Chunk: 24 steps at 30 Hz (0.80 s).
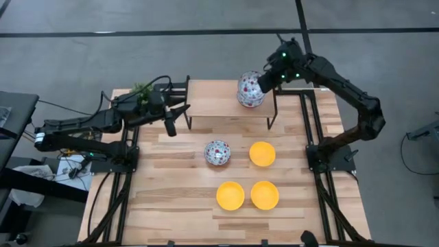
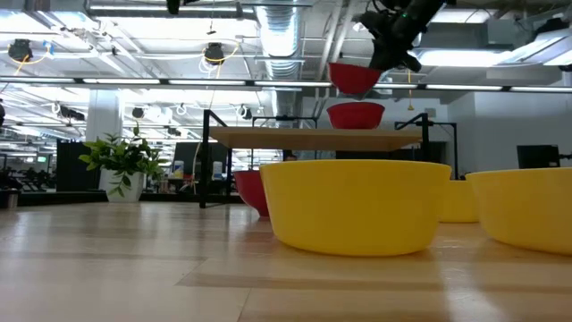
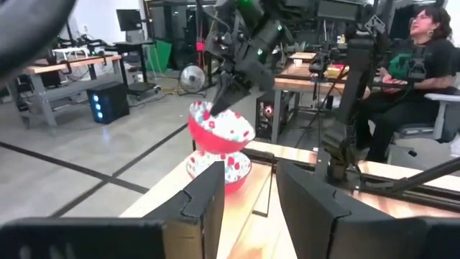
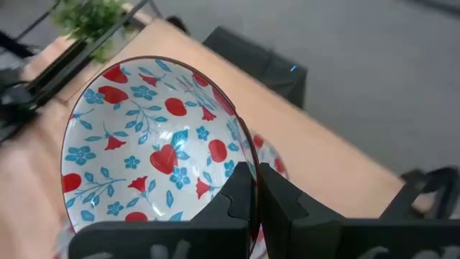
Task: Pick & Place Mini bowls
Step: Stack the bottom white bowl on top of the white bowl on the shelf
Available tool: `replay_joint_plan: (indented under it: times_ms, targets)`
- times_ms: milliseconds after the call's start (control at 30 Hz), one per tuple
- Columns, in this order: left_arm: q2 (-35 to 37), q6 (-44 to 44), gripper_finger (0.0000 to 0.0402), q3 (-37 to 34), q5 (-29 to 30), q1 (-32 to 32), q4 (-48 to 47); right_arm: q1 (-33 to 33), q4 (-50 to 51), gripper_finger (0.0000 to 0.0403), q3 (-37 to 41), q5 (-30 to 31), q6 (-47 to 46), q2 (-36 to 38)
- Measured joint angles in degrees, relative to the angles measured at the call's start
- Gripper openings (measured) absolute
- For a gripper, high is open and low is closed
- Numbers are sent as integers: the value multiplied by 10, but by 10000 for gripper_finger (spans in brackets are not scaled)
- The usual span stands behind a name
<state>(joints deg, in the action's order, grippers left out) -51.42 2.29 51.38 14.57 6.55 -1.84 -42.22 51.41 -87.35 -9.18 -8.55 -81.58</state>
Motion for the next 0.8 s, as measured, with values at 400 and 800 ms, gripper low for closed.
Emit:
replay_joint_plan:
  times_ms: [400,800]
  targets:
    - [60,-23,127,-78,11,0,2,-47,31,0,0,-68,0,-2]
    - [61,-26,127,-137,-86,0,49,-48,35,0,0,-93,-6,-3]
